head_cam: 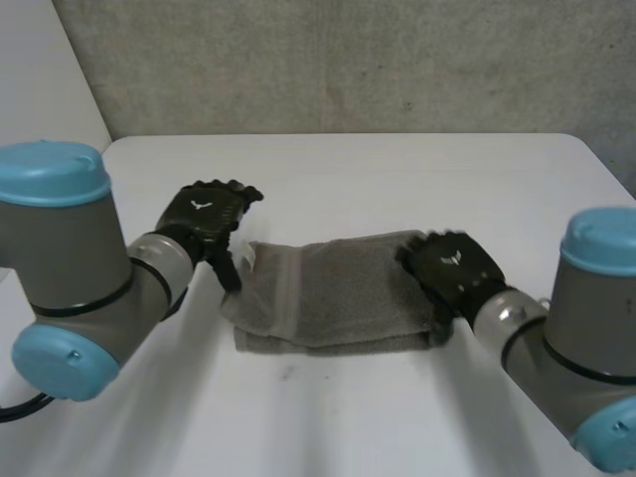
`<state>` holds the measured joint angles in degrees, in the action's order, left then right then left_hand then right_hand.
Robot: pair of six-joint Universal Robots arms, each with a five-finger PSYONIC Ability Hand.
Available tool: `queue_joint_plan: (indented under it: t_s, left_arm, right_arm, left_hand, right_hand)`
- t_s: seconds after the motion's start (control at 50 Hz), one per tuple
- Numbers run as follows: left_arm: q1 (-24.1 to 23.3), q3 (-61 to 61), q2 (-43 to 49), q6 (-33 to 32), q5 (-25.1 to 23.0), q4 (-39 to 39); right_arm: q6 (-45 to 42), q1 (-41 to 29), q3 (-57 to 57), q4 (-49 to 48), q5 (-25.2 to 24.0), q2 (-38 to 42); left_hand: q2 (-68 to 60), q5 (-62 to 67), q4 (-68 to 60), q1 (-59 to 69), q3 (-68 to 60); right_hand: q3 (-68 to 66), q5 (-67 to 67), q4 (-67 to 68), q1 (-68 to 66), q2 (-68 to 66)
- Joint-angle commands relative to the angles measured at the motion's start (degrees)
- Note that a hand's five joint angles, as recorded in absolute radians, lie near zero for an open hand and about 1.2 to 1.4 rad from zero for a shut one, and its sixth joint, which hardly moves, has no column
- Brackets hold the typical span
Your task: Fold the towel.
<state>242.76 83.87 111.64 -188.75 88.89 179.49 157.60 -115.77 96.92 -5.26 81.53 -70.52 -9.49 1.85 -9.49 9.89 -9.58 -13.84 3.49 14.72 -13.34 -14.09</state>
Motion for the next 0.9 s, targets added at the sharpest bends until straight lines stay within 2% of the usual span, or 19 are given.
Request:
queue_joint_plan:
  t_s: [0.02,0.04,0.06,0.1,0.12,0.14,0.32,0.36,0.38,0.42,0.54,0.58,0.72,0.76,0.78,0.8,0.86,0.9]
  left_arm:
    - [-2.29,-0.99,1.83,0.05,0.49,1.39]
    - [-2.30,-0.81,1.83,0.05,0.49,1.39]
    - [-2.30,-0.81,1.83,0.05,0.49,1.39]
    - [-2.30,-0.29,1.31,0.05,0.49,1.21]
    - [-2.30,-0.28,1.30,0.05,0.49,1.21]
    - [-2.30,-0.02,0.96,0.05,0.58,1.12]
    - [-1.07,2.62,-2.12,1.01,0.49,0.95]
    - [0.25,3.75,-3.44,1.01,0.49,0.95]
    - [0.25,3.76,-3.44,1.01,0.49,0.95]
    - [1.30,4.90,-4.84,1.19,0.49,0.95]
    - [2.71,6.40,-6.96,1.36,0.41,0.95]
    - [4.02,7.53,-8.18,2.06,0.41,1.21]
    - [7.11,9.64,-10.30,3.74,-0.21,1.39]
    - [7.20,9.91,-10.30,3.83,-0.30,1.30]
    - [7.20,9.91,-10.30,3.83,-0.30,1.30]
    - [7.11,10.00,-10.30,3.83,-0.30,1.39]
    - [7.02,9.91,-10.30,3.83,-0.39,1.47]
    - [7.02,8.95,-9.69,4.00,-0.30,1.56]
  right_arm:
    - [-6.06,4.32,6.79,-6.50,-1.02,4.58]
    - [-7.03,4.85,6.62,-8.00,-0.50,6.25]
    - [-7.04,4.86,6.62,-8.01,-0.49,6.27]
    - [-8.35,5.73,4.87,-8.63,0.29,8.20]
    - [-8.36,5.74,4.86,-8.63,0.30,8.20]
    - [-8.88,6.17,3.56,-8.63,0.91,8.03]
    - [-9.06,4.24,-4.19,-8.19,4.34,4.86]
    - [-8.62,-1.79,-8.74,-6.62,4.69,4.51]
    - [-8.62,-1.82,-8.76,-6.61,4.69,4.51]
    - [-8.71,-9.17,-14.53,-4.25,4.43,6.52]
    - [-8.89,-16.68,-22.03,-0.63,3.82,12.07]
    - [-8.80,-20.96,-26.41,0.86,2.68,16.70]
    - [-9.15,-25.20,-31.95,4.37,1.70,24.54]
    - [-8.97,-25.20,-33.11,4.99,2.06,25.34]
    - [-8.36,-25.11,-33.72,5.43,2.15,25.34]
    - [-7.57,-24.85,-33.64,5.35,2.23,24.47]
    - [-5.72,-24.59,-33.55,5.52,2.15,22.97]
    - [0.66,-23.80,-32.85,5.78,1.97,18.77]
  left_hand:
    - [-0.72,-1.64,-0.72,0.33,-0.63]
    - [-0.72,-1.64,-0.72,0.33,-0.63]
    - [-0.72,-1.64,-0.72,0.33,-0.63]
    - [-0.72,-1.64,-0.72,0.33,-0.63]
    - [-0.72,-1.64,-0.72,0.33,-0.63]
    - [-0.72,-1.64,-0.72,0.33,-0.63]
    - [-0.72,-1.64,-0.72,0.33,-0.63]
    - [-0.72,-1.64,-0.72,0.33,-0.63]
    - [-0.72,-1.64,-0.72,0.33,-0.63]
    - [-0.72,-1.64,-0.72,0.33,-0.63]
    - [-0.72,-1.64,-0.72,0.33,-0.63]
    - [-0.72,-1.64,-0.72,0.33,-0.63]
    - [-0.72,-1.64,-0.72,0.33,-0.63]
    - [-0.72,-1.64,-0.72,0.33,-0.63]
    - [-0.72,-1.64,-0.72,0.33,-0.63]
    - [-0.72,-1.64,-0.72,0.33,-0.63]
    - [-0.72,-1.64,-0.72,0.33,-0.63]
    - [-0.72,-1.64,-0.72,0.33,-0.63]
  right_hand:
    - [-8.46,8.81,7.58,-8.96,-8.21]
    - [-20.34,20.70,19.47,-20.84,-20.09]
    - [-20.46,20.82,19.59,-20.96,-20.21]
    - [-55.78,56.14,54.91,-56.28,-55.53]
    - [-55.95,56.31,55.08,-56.45,-55.70]
    - [-66.05,66.41,65.18,-66.55,-65.80]
    - [-66.16,66.51,65.28,-66.66,-65.91]
    - [-66.16,66.51,65.28,-66.66,-65.91]
    - [-66.16,66.51,65.28,-66.66,-65.91]
    - [-66.16,66.51,65.28,-66.66,-65.91]
    - [-66.16,66.51,65.28,-66.66,-65.91]
    - [-66.16,66.51,65.28,-66.66,-65.91]
    - [-66.16,66.51,65.28,-66.66,-65.91]
    - [-61.84,62.20,60.97,-62.34,-61.59]
    - [-25.04,25.39,24.17,-25.54,-24.79]
    - [3.84,-3.49,-4.72,3.34,4.09]
    - [3.84,-3.49,-4.72,3.34,4.09]
    - [3.84,-3.49,-4.72,3.34,4.09]
